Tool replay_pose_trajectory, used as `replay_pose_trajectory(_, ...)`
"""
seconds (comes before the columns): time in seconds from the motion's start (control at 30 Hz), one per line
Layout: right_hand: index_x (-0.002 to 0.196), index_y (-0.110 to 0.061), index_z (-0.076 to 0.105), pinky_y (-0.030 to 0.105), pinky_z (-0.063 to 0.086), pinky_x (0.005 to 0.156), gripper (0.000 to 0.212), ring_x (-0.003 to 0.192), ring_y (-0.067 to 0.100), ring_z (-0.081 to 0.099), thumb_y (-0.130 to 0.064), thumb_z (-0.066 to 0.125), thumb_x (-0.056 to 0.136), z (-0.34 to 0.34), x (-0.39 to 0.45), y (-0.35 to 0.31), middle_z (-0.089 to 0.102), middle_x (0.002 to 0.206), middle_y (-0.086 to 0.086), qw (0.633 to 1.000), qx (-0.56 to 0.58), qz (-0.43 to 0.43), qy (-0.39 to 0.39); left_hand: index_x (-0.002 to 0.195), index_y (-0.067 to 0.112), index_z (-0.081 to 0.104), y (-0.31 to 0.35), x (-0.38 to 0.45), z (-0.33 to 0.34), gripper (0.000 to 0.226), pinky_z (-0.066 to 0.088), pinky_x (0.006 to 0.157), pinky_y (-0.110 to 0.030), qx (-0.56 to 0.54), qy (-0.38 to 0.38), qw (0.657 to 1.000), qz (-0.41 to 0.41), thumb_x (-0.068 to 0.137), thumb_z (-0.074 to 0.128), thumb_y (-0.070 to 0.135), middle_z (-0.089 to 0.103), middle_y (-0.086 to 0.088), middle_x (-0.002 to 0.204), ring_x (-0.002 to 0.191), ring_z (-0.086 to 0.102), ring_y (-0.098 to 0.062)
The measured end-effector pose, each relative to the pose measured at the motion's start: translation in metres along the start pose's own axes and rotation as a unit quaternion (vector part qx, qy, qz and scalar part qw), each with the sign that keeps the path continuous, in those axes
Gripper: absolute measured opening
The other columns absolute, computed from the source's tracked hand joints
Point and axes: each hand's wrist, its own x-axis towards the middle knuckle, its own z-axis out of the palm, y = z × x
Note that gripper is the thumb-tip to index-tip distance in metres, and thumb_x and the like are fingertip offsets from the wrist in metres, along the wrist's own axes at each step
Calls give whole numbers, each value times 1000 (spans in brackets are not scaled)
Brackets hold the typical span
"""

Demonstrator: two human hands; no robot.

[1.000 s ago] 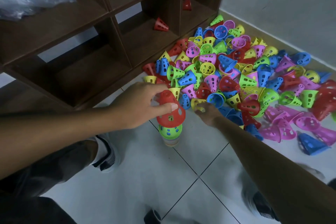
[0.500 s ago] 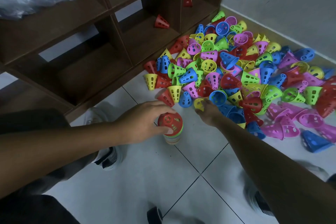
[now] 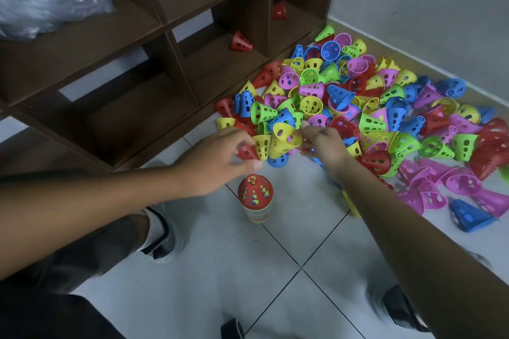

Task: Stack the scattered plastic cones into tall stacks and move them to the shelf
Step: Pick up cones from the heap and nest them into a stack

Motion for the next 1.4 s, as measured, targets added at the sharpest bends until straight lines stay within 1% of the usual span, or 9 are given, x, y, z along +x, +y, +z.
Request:
replay_pose_trajectory(0.2,116,-5,71,29,57,83,43,74,8,71,-38,45,106,2,-31,-52,73,91,-13,994,52,-35,-91,132,22,48,8,19,-12,61,46,83,-22,-55,97,993,-25,84,78,45,48,5,131,110,56,-11)
replay_pose_trajectory(0.4,104,-15,75,37,57,95,36,92,18,73,-40,49,103,8,-48,-85,67,125,5,983,70,-69,-152,122,27,54,18,25,-23,50,58,88,-40,-149,71,986,-17,82,81,42,70,9,112,103,67,-7)
replay_pose_trajectory(0.53,109,-12,69,41,57,94,32,96,25,74,-38,52,102,-3,-47,-84,69,115,5,980,65,-56,-177,118,28,57,19,25,-28,48,58,79,-35,-113,76,990,-21,81,79,49,72,10,101,89,70,-6)
replay_pose_trajectory(0.7,122,-14,64,39,56,94,36,104,23,72,-41,51,102,-49,-30,-64,73,117,3,994,-9,-24,-102,113,27,64,26,18,-35,45,50,65,-21,-70,50,996,-24,81,72,58,73,9,94,80,68,-1)
replay_pose_trajectory(0.9,122,-7,62,47,53,97,33,106,31,68,-33,54,103,-94,0,-10,69,119,12,992,-113,60,12,96,23,73,30,7,-43,49,55,65,-41,47,18,999,11,73,77,66,71,7,85,76,66,-8)
replay_pose_trajectory(1.03,126,0,58,38,55,76,32,91,30,67,-22,51,104,-110,6,32,68,121,20,961,-226,161,3,86,23,74,28,3,-36,54,50,60,-31,89,11,996,11,63,78,72,70,6,79,73,63,-7)
replay_pose_trajectory(1.17,124,-2,57,42,60,78,32,84,29,72,-26,53,103,-113,-3,67,71,91,11,919,-335,204,-29,77,18,71,25,3,-21,45,36,65,-8,114,-23,993,38,68,83,61,66,6,75,74,58,-5)
replay_pose_trajectory(1.3,114,3,64,45,59,86,24,83,30,72,-16,56,101,-114,-10,85,70,87,10,886,-416,191,-67,81,26,68,16,3,-5,57,53,67,-33,138,-42,989,21,61,66,79,65,13,80,76,61,-6)
replay_pose_trajectory(1.4,109,-8,71,40,57,88,22,96,27,70,-20,63,93,-119,-10,96,71,96,7,859,-481,166,-46,84,28,67,11,4,4,60,55,70,-38,147,-67,987,10,59,61,82,63,13,85,79,62,-10)
